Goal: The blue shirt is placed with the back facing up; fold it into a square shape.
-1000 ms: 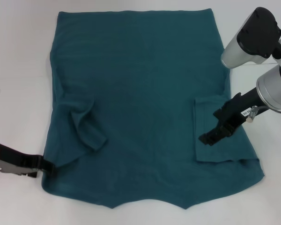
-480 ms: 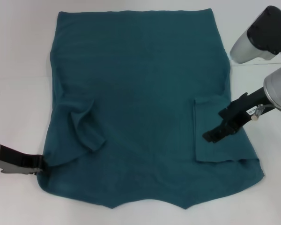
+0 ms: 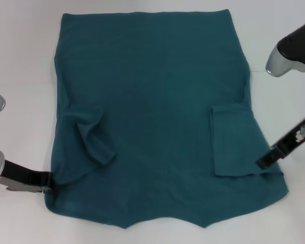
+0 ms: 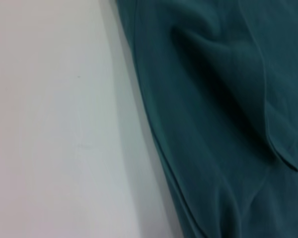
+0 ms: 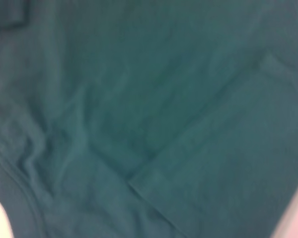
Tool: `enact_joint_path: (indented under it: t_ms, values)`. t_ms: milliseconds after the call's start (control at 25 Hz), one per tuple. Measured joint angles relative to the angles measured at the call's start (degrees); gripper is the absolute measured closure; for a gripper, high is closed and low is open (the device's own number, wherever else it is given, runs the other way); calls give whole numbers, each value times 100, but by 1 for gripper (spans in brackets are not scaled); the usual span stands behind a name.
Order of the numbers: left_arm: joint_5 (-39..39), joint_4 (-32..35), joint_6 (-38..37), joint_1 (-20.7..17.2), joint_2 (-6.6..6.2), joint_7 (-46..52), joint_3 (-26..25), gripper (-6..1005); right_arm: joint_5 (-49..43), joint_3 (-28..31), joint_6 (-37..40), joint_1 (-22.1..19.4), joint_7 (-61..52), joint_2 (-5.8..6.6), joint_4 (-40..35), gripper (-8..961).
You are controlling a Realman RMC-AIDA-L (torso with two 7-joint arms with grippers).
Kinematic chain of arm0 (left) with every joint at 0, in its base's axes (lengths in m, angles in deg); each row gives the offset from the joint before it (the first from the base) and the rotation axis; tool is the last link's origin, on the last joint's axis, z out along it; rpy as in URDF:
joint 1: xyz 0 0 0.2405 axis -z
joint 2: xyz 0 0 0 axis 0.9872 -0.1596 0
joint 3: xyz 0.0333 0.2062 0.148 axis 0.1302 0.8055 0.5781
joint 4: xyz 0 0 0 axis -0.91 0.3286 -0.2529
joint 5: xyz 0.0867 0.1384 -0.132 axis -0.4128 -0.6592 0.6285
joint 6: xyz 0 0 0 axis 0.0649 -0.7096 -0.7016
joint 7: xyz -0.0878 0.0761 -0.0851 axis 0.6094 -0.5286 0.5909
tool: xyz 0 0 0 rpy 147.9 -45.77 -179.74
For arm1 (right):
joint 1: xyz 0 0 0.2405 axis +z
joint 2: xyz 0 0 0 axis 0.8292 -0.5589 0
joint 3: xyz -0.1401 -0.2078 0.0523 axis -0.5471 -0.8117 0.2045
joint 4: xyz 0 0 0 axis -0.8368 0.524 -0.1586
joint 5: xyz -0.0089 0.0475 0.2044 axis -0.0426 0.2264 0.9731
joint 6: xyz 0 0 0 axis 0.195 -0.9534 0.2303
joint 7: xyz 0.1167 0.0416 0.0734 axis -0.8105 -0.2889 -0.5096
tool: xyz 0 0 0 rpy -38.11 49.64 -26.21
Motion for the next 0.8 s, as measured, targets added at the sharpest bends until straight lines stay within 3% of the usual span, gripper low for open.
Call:
enact_joint_path:
  t_ms: [600, 800]
  values:
    - [10, -20, -88, -7, -21, -174, 13, 957, -319, -9, 169, -316, -793, -21, 188, 46]
    - [10, -20, -97, -6, -33, -193, -18, 956, -300, 27, -140, -349, -923, -33, 482, 129]
